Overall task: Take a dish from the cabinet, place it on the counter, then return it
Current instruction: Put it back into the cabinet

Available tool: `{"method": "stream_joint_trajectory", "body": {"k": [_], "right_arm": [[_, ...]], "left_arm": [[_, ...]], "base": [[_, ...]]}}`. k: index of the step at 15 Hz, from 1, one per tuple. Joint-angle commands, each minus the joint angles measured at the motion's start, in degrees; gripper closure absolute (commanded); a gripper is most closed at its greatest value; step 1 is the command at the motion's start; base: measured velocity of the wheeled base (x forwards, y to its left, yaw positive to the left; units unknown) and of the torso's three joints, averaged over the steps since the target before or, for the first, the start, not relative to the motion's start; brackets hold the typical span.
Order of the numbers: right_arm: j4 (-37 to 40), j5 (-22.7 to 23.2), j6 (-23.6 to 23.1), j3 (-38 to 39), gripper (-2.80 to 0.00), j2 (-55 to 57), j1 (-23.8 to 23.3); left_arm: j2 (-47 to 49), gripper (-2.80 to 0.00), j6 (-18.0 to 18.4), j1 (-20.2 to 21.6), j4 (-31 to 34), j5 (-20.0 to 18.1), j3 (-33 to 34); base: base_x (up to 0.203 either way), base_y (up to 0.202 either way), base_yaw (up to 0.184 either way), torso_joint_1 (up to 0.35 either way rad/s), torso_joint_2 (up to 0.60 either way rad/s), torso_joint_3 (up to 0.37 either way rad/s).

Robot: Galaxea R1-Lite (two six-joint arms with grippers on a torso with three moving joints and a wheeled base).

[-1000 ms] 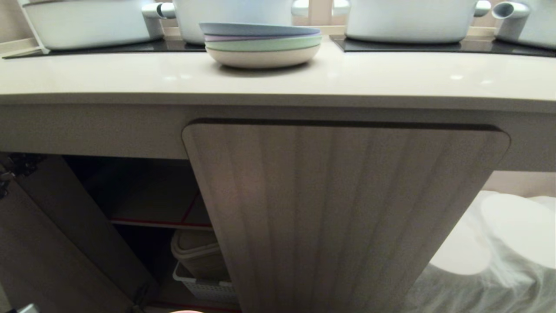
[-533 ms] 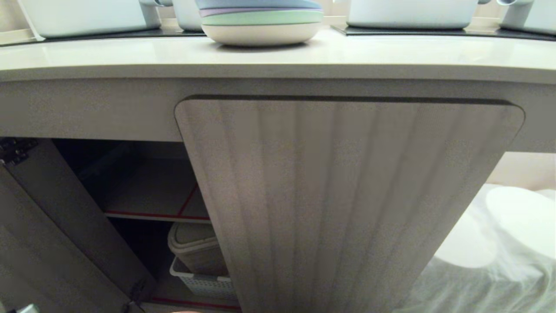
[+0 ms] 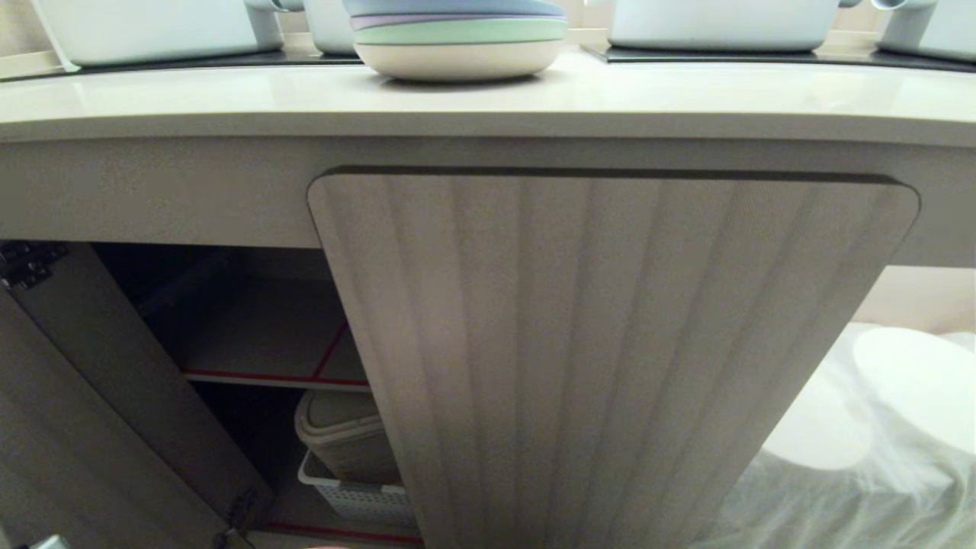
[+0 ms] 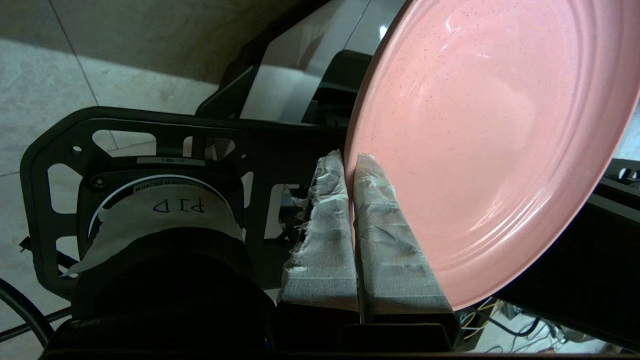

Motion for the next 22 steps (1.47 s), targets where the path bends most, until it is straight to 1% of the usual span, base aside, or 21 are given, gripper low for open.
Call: {"method": "stream_joint_trajectory", "body": {"k": [1, 7, 11, 15, 17, 22], "right_arm": [[-0.02, -0.02, 0.04, 0.00, 0.00, 0.00, 0.01], [-0.02, -0.02, 0.04, 0.00, 0.00, 0.00, 0.01], [-0.02, -0.02, 0.04, 0.00, 0.00, 0.00, 0.01], [-0.02, -0.02, 0.04, -0.07, 0.00, 0.00, 0.01], [-0.02, -0.02, 0.04, 0.00, 0.00, 0.00, 0.01], [-0.02, -0.02, 0.04, -0.09, 0.00, 0.00, 0.01]], "left_arm": [[-1.07, 0.00, -0.58, 0.32, 0.24, 0.08, 0.72], [-4.44, 0.00, -6.98, 0.35, 0.24, 0.38, 0.77], [-6.34, 0.00, -9.74, 0.35, 0.24, 0.78, 0.77], [-9.67, 0.00, -13.26, 0.35, 0.62, 0.69, 0.94], [-10.43, 0.00, -16.83, 0.30, 0.68, 0.82, 1.12], [-11.51, 0.00, -21.26, 0.34, 0.64, 2.84, 1.29]], "base": [[0.000, 0.000, 0.000, 0.000, 0.00, 0.000], [0.000, 0.000, 0.000, 0.000, 0.00, 0.000], [0.000, 0.000, 0.000, 0.000, 0.00, 0.000], [0.000, 0.000, 0.000, 0.000, 0.00, 0.000], [0.000, 0.000, 0.000, 0.000, 0.00, 0.000], [0.000, 0.000, 0.000, 0.000, 0.00, 0.000]]}}
